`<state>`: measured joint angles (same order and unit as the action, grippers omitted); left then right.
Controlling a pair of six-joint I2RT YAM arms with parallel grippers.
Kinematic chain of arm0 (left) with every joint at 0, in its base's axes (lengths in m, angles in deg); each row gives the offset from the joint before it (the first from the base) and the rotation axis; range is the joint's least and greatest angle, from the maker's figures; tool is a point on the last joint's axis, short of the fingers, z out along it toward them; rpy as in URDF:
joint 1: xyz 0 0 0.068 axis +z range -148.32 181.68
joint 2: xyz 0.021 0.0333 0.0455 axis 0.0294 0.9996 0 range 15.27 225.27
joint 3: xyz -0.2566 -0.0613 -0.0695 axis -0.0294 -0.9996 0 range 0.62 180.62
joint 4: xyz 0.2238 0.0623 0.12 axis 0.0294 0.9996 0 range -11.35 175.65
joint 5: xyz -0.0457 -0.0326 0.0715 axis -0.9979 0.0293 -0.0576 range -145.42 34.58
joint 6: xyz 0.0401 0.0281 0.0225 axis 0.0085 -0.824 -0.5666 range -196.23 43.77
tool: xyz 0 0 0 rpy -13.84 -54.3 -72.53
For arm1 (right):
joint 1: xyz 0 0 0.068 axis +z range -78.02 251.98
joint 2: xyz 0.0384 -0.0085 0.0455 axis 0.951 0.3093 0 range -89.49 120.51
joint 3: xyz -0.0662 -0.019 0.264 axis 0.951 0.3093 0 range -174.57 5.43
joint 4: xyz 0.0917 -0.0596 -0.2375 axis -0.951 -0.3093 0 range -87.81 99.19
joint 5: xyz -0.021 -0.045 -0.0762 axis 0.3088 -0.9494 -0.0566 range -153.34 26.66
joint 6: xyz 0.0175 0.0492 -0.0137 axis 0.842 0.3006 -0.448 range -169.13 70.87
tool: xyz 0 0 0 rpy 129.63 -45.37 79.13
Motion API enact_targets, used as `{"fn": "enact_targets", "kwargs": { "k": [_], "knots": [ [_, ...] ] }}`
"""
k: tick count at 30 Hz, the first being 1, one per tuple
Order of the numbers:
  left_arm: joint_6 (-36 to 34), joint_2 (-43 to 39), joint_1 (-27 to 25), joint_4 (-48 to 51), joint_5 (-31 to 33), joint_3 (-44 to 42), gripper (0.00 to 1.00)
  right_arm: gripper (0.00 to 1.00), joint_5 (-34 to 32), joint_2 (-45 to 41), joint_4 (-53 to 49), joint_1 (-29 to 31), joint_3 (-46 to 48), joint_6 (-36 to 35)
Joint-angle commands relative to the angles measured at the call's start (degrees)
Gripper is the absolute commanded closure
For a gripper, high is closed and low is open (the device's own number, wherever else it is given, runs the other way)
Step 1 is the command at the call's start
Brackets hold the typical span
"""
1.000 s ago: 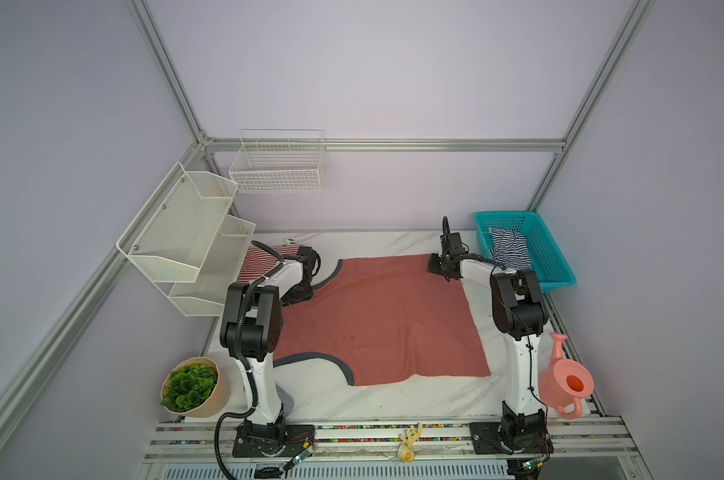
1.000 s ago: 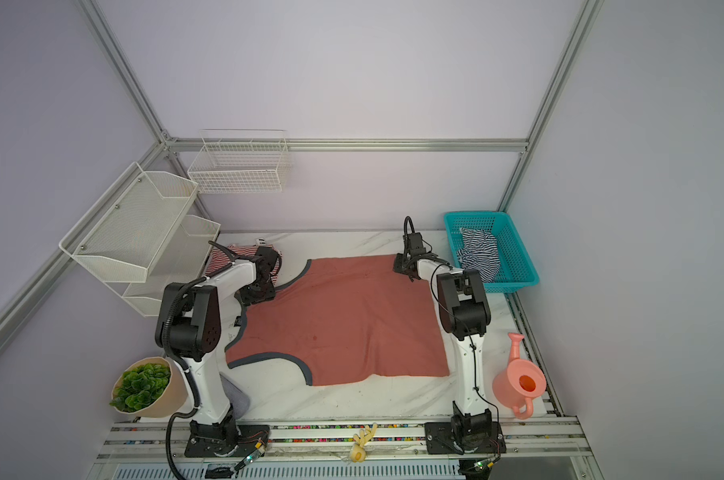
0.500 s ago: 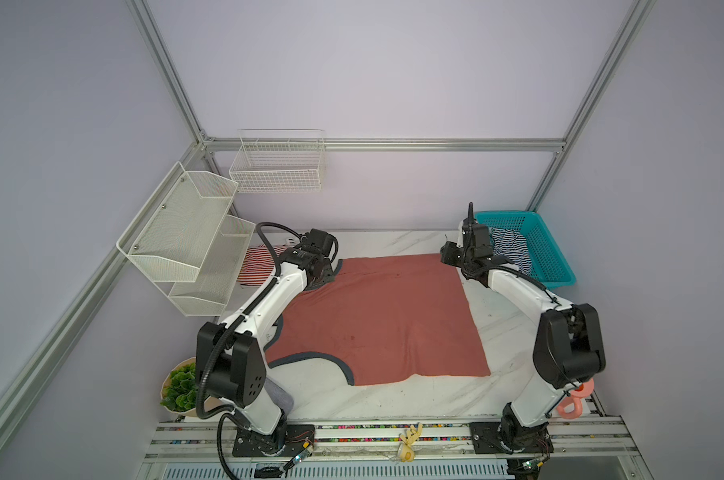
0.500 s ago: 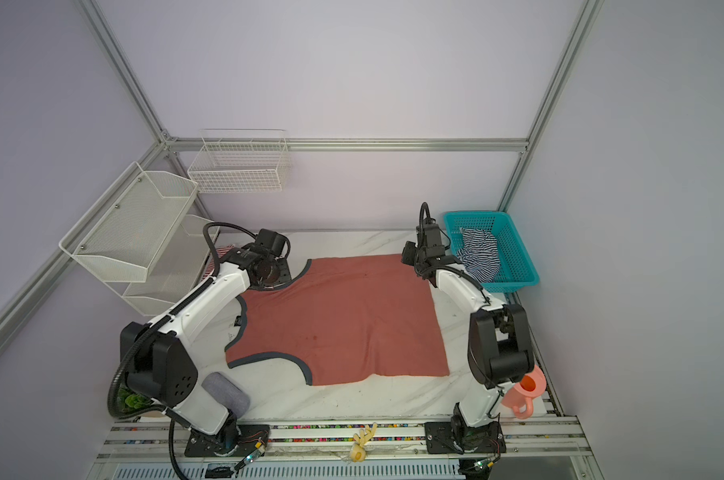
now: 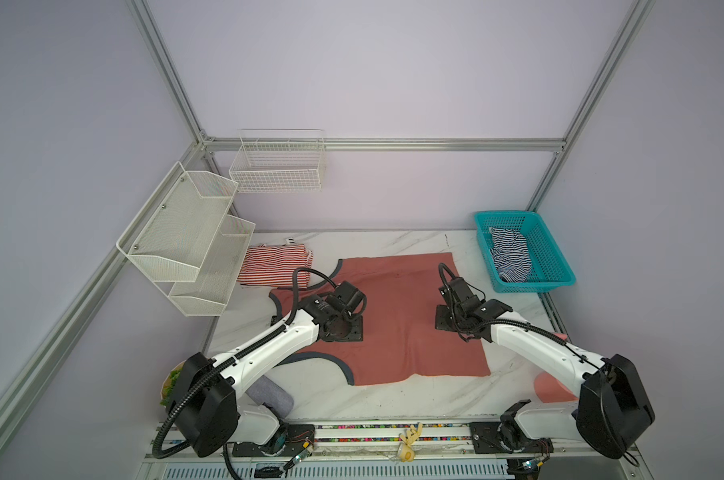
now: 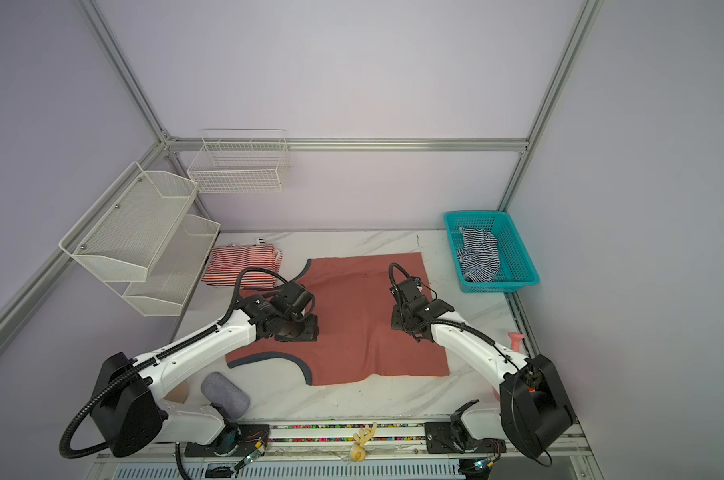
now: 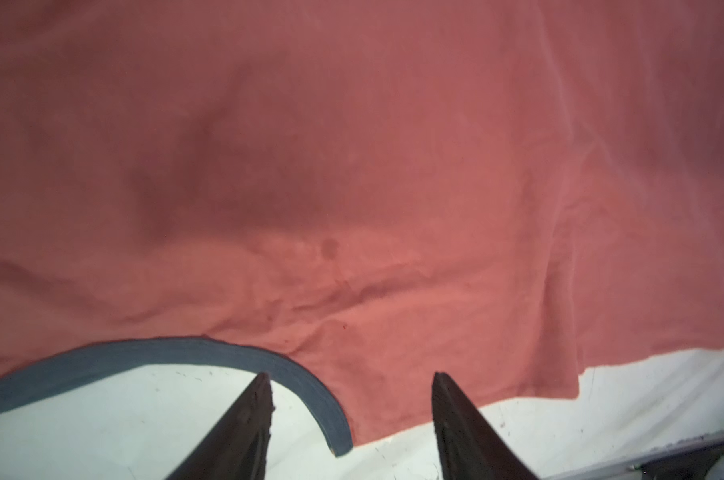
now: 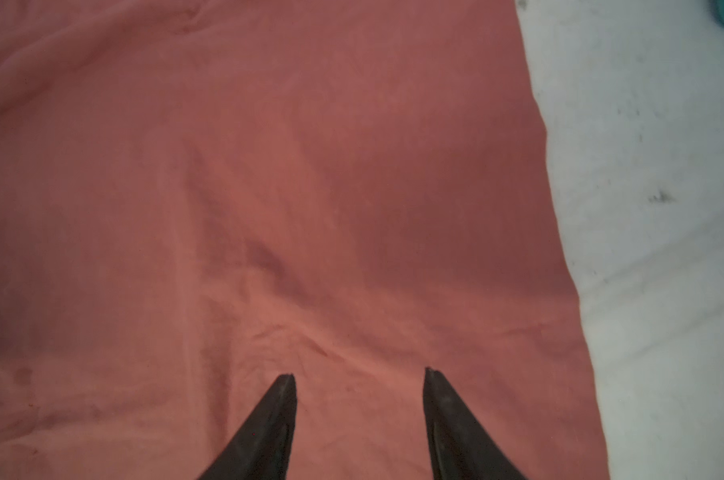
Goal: Fold and stack the tank tops
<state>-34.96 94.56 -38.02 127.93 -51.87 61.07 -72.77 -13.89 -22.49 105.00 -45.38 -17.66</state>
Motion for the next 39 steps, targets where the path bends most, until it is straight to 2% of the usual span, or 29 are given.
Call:
{"fn": "enact_targets", "kwargs": {
  "k": [1, 6, 13, 18, 29, 39],
  "knots": [
    [2.53, 1.15, -3.74, -1.21, -3.05, -2.28, 0.37, 0.47, -4.82, -2.24, -10.75, 2.36, 0.57, 8.75],
    [5.57, 5.06, -6.79, -0.59, -4.17, -5.98, 0.36, 0.47, -5.09, -2.92, -18.04, 4.48, 3.85, 15.62],
    [9.11, 2.21, -7.4, 1.24, -4.81, -10.27, 0.35, 0.48, -6.29, -7.34, -22.7, 5.48, 4.13, 21.95],
    [8.67, 2.28, -7.67, 1.35, -6.14, -11.55, 0.35, 0.49, -5.02, -5.26, -23.37, 6.3, 4.62, 24.95],
    [11.29, 5.22, -7.69, 0.79, -3.73, -13.61, 0.35, 0.49, -5.83, -3.47, -21.59, 7.15, 4.17, 26.98],
    [12.54, 7.55, -7.71, -2.41, -4.78, -14.69, 0.44, 0.5, -5.81, -1.07, -17.73, 7.41, 5.52, 27.69]
  ]
}}
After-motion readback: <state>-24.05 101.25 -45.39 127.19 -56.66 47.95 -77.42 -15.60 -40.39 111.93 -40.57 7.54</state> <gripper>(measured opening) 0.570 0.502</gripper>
